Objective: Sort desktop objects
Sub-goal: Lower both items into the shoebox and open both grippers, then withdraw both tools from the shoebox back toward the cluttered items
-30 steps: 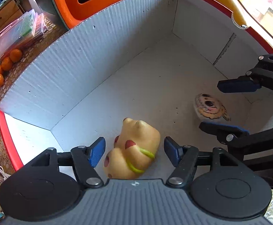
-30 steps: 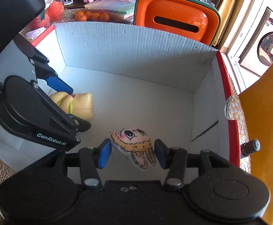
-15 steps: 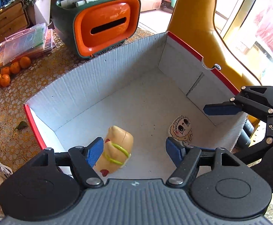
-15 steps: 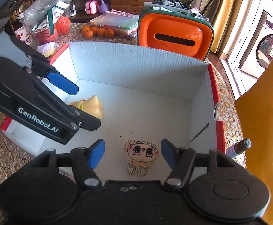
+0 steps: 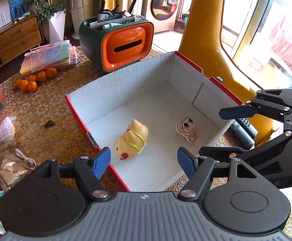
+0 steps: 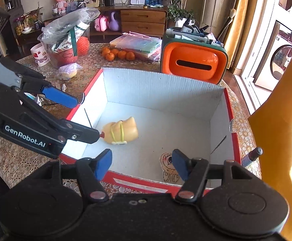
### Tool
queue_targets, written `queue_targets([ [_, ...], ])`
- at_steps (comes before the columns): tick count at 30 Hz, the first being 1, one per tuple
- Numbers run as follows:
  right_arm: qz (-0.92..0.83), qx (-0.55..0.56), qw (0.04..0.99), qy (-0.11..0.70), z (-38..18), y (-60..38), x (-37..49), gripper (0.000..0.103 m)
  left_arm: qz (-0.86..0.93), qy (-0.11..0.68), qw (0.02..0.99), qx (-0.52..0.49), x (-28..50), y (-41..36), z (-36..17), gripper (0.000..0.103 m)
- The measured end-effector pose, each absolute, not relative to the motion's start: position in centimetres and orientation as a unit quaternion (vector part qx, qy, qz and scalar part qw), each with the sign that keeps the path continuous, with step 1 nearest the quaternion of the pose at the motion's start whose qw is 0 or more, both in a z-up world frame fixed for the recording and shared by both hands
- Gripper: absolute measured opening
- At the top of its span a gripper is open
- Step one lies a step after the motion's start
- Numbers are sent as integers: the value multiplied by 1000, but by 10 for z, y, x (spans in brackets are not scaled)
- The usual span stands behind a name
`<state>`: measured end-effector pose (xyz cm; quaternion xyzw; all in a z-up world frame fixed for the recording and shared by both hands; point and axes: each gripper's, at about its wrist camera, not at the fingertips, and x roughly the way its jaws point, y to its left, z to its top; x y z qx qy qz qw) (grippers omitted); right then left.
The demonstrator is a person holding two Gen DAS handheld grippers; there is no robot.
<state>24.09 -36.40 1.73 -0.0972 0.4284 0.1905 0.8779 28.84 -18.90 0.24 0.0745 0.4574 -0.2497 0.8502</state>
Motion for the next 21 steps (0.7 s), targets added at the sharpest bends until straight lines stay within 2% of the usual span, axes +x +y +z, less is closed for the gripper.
queue_targets([
  [6,189,-90,882,421,25,-350,220,68,-256,433,863,47,261,-156,20,72],
  [14,197,-75,888,409,35,-325,193,68,-227,385,892,60,213,-107,38,73],
  [17,203,-67,891,400,37,-313,182,78,-213,374,901,62,198,-88,41,73],
  [21,213,-61,893,393,39,-295,171,79,-199,360,910,60,180,-64,42,73],
])
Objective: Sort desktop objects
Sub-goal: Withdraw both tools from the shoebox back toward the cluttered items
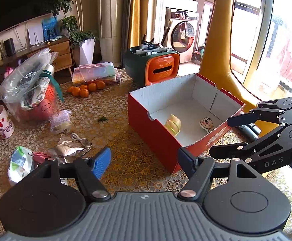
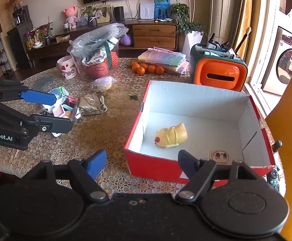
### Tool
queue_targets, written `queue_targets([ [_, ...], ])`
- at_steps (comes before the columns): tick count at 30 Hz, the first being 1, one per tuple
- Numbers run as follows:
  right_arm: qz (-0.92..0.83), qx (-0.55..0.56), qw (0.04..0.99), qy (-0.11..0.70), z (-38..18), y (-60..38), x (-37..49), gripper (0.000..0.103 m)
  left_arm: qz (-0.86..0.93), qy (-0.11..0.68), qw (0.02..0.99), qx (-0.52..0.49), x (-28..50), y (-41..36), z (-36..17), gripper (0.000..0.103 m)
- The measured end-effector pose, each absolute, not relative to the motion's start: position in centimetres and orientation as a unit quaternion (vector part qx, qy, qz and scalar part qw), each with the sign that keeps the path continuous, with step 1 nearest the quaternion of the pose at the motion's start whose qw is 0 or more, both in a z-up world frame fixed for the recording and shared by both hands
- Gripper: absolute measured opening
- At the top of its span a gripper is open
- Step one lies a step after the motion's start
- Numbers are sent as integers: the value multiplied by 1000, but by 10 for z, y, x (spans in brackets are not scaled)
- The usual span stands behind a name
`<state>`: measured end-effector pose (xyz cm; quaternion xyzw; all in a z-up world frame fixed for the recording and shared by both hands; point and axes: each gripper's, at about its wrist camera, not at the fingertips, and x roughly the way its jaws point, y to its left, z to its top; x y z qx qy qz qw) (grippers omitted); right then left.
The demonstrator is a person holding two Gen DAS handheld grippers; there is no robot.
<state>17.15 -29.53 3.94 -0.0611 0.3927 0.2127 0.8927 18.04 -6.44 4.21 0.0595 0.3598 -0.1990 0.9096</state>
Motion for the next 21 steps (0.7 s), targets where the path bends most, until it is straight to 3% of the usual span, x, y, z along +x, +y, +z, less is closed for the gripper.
queue_targets([
  [11,244,-45,893,376,38,-248,148,80,-156,331,930,32,140,-4,34,83],
  [21,268,-45,893,359,27,-209,138,85,-114,339,934,-4,122,47,8,85],
])
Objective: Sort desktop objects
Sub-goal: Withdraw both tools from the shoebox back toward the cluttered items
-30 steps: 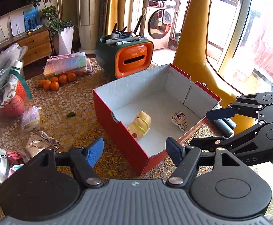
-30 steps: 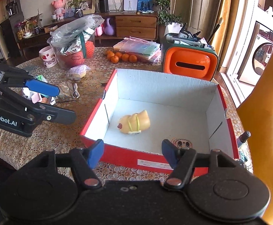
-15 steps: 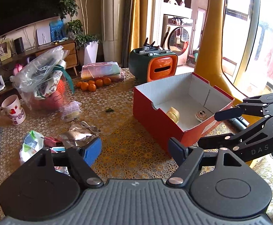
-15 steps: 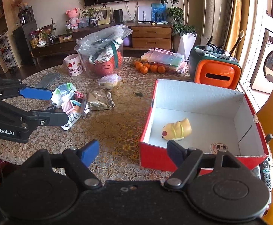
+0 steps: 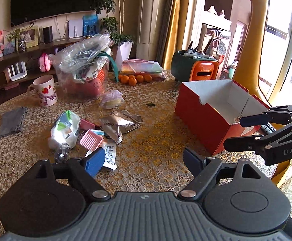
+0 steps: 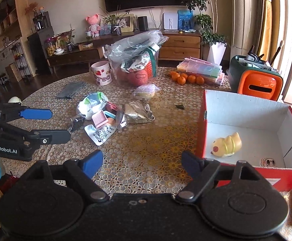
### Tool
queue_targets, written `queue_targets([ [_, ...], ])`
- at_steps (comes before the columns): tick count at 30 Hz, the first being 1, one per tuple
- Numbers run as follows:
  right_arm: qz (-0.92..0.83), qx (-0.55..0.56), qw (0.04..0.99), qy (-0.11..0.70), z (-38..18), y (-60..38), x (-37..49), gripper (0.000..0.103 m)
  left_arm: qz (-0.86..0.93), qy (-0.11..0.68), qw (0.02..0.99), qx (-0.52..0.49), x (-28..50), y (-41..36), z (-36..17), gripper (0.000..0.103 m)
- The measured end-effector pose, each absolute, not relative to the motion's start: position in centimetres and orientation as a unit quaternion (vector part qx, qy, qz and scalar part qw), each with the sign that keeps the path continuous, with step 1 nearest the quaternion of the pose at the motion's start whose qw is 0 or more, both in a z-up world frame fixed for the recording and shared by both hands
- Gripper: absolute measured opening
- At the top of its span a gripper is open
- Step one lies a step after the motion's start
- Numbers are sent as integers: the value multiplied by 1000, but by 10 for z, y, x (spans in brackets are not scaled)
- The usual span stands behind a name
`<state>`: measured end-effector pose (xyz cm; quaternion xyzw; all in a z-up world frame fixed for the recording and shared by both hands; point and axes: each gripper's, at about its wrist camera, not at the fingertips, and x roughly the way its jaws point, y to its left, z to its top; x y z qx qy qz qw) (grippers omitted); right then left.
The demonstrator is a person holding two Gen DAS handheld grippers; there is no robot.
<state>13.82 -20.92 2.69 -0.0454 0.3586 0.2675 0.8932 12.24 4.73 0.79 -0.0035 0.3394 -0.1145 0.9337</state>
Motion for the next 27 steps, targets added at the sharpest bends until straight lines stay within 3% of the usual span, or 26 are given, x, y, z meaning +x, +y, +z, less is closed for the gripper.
queue_targets([
  [5,274,-48,892,356,19,-193,141,88,-101,347,932,-13,123,67,-8,86],
  [8,274,-49,891,357,13,-184,146,90,-91,344,934,-18,126,77,-18,102],
  [27,277,-59,878,386,-33,-133,235,92,-34,364,931,3,198,124,-69,103],
])
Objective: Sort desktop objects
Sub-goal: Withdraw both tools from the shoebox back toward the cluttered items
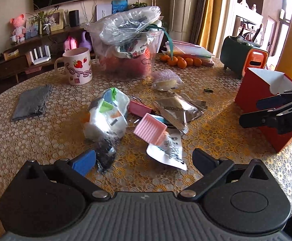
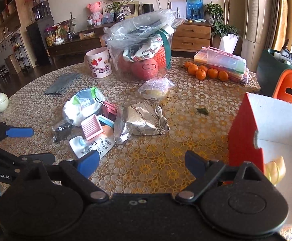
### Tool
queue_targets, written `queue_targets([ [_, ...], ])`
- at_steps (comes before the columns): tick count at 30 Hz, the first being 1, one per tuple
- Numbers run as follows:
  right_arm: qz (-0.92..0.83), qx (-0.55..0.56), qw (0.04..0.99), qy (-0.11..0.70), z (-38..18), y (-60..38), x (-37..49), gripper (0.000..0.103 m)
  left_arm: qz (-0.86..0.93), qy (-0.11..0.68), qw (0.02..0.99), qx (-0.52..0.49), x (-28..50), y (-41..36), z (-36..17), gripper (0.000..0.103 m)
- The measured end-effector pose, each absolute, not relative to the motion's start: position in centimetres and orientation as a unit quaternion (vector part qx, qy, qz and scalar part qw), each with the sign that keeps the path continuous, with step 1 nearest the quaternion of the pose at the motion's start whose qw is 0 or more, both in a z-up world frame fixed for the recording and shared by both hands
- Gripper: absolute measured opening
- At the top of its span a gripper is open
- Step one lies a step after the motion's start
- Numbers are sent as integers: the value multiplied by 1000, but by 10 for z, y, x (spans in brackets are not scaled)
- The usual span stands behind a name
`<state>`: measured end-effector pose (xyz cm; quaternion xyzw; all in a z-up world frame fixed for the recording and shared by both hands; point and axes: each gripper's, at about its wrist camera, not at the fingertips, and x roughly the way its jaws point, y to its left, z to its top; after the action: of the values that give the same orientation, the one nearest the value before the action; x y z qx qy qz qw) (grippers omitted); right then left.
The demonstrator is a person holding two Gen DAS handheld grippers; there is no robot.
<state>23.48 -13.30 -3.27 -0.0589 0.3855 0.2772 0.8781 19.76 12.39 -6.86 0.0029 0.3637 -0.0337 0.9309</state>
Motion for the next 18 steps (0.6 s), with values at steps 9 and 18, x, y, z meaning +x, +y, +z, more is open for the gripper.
queue_targets([
  [9,282,-59,875,388,-48,-101,281,92,12,371,928,-24,225,158,-86,103],
  [18,259,-65,883,387,-63,-84,322,92,24,375,926,-33,235,173,-98,103],
])
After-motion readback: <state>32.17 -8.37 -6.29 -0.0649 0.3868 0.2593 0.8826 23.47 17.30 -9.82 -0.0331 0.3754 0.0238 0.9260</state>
